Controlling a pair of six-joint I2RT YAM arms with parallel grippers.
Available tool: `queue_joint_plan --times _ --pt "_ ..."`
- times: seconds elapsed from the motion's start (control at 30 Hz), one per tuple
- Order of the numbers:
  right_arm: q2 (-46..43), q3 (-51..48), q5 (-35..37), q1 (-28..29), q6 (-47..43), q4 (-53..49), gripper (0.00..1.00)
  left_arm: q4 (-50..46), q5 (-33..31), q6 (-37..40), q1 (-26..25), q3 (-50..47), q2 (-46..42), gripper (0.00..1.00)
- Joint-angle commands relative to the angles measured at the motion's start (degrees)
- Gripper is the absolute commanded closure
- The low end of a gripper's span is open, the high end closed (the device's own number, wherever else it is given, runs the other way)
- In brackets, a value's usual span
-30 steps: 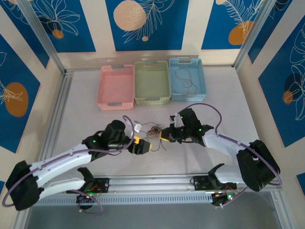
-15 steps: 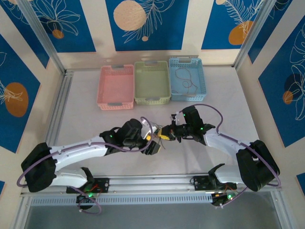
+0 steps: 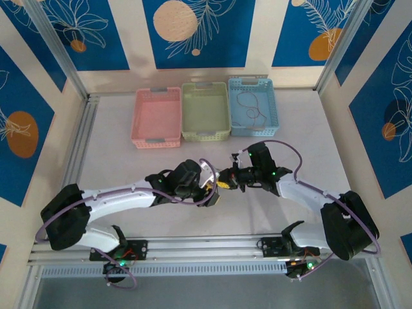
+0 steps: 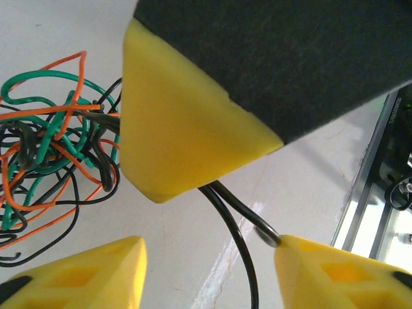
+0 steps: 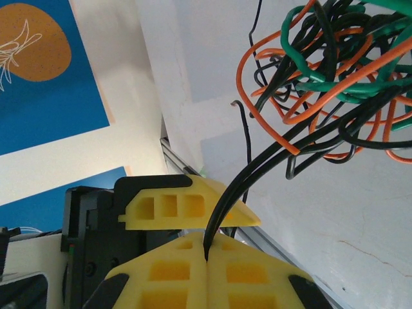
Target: Untangle the cables
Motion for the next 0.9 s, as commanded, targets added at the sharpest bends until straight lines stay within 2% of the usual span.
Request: queue_joint_plan --times 0.0,0.17,0.33,0.47,0.63,0.73,0.8,0.83,0.87 --pt "-2.07 0.80 -1.89 -0.23 0.71 -1.32 1.00 2.38 -0.26 0.30 -0.53 -0.32 1.24 0.50" --pt "-2.66 0.59 -1.61 -0.45 0.18 -2.23 1.00 2.56 0.18 0.10 -0.54 -0.53 1.76 0.53" --pt "-2.77 0.25 -1.75 -0.83 -0.06 -2.38 1.00 2.34 0.85 -0.05 -0.58 -1.96 -0.49 0.44" --pt "-3.22 -0.03 -1.75 -1.16 -0.17 -2.72 1.00 1.88 1.73 -0.06 -0.53 -3.43 -2.24 0.47" --pt "-3.80 -0.23 -1.58 -1.32 -0.35 -3.20 1.00 2.09 1.42 -0.05 -0.48 -4.61 -2.88 0.58" --pt "-3.91 -0.16 -1.58 -1.41 -0.46 -3.40 1.00 2.19 0.81 -0.13 -0.53 -4.28 -2.49 0.78" --pt "-4.11 0.06 -1.49 -1.37 -0.93 -4.06 1.00 2.68 -0.04 -0.45 -0.49 -4.60 -3.08 0.97" --pt "-4.18 0.18 -1.38 -1.38 -1.35 -4.61 1.00 3.00 -0.37 -0.61 -0.53 -4.69 -3.51 1.00" --pt "-4.20 0.45 -1.16 -1.38 -1.93 -5.31 0.96 3.29 -0.63 -0.73 -0.53 -4.91 -4.00 1.00"
